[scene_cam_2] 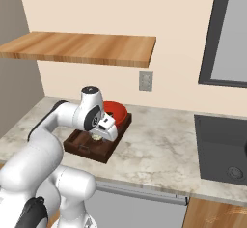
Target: Place the bowl with cake and the cupcake onto the tray.
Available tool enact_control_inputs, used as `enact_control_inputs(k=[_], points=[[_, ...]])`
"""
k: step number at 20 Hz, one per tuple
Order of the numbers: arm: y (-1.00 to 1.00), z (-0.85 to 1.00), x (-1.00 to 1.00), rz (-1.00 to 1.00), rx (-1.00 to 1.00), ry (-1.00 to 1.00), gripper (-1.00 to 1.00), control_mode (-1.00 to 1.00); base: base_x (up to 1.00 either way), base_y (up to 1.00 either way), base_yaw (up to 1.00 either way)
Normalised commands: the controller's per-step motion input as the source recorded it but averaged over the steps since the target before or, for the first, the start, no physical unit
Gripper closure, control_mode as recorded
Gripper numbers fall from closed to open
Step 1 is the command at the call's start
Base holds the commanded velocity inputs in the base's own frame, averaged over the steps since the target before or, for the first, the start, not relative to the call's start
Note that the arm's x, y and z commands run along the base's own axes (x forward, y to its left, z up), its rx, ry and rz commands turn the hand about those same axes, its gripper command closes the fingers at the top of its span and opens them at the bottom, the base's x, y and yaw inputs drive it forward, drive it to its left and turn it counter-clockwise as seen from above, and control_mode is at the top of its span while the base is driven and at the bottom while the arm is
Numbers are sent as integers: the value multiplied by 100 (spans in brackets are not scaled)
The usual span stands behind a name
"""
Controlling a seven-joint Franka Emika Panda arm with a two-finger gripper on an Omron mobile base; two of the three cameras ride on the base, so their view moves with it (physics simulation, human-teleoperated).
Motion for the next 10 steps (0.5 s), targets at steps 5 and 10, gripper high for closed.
enact_control_inputs(k=[5,10], points=[[0,-21,24,0,0,0,100,-100,0,0,0],[0,-21,28,0,0,0,100,-100,0,0,0]])
